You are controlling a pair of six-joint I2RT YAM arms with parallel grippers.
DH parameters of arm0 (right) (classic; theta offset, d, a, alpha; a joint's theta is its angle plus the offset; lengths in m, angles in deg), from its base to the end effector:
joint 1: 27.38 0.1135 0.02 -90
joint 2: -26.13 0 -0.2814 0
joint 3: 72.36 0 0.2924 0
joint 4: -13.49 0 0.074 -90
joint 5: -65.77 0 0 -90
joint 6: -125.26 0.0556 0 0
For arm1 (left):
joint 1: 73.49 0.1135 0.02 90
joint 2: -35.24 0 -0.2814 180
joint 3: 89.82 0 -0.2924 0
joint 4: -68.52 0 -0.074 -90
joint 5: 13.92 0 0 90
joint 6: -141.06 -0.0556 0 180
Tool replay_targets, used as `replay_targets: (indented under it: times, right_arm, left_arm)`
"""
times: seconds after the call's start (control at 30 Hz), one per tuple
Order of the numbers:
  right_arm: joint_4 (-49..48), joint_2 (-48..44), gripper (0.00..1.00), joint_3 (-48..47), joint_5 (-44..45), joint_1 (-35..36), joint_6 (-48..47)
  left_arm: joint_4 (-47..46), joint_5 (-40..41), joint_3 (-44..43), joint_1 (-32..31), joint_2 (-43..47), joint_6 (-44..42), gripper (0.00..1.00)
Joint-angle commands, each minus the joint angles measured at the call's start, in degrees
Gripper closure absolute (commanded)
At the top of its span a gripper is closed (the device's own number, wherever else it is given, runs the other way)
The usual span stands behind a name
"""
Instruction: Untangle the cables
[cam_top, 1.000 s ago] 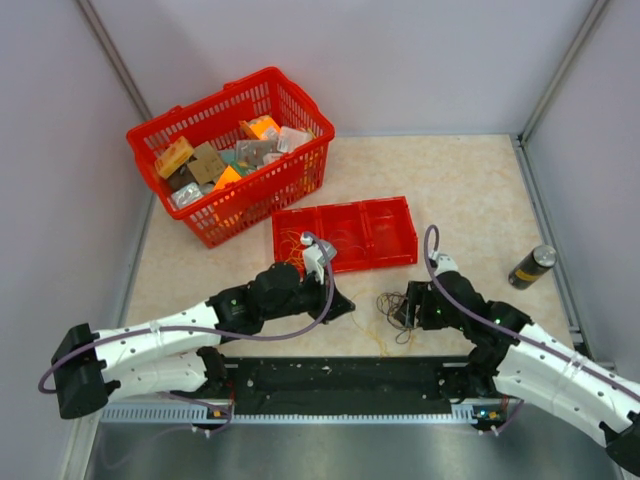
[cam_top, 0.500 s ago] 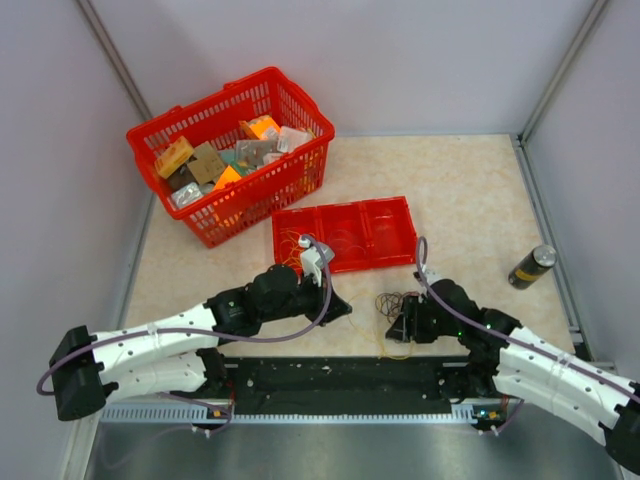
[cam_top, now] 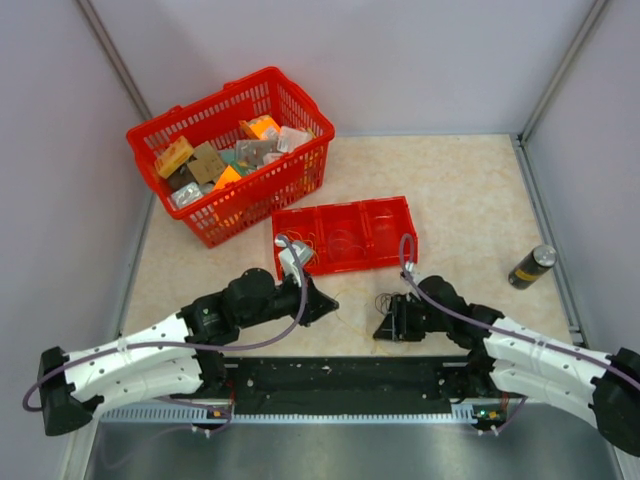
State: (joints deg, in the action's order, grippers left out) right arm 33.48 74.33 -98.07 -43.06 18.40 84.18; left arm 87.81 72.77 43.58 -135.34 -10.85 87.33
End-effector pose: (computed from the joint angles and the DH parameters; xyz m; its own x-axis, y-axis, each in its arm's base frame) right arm 0.1238 0.1530 0.1259 -0.9459 0.0509 -0.3203 -0.1998 0.6865 0.6992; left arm 0.1103 -0.2130 0.2771 -0.6585 -0.0213 -0.7523 0.6406 0.5088 -0.5751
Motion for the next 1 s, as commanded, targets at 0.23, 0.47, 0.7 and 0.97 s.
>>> replay_targets:
  times: [0.23, 0.47, 0.7, 0.97]
  right_arm:
    - [28.8, -10.9, 0.32, -15.8, 17.1, 1.3, -7.4]
    - [35.6, -5.4, 0.31, -17.3, 24.9, 1.2, -2.9]
    - [28.2, -3.1, 0.37, -13.5, 20.2, 1.2, 3.6]
    - [17.6, -6.0, 0.59, -6.6, 23.3, 1.2, 15.6]
  left_arm:
    - [1.4, 2.7, -0.1, 0.2, 2.8, -1.6, 1.00]
    - [0.2, 2.7, 0.1, 0.3, 1.7, -1.6, 1.00]
    - [-0.4, 2.7, 2.1, 0.3, 3.7, -0.6, 1.00]
    - [-1.0, 1.9, 2.2, 0.2, 2.9, -0.1, 1.00]
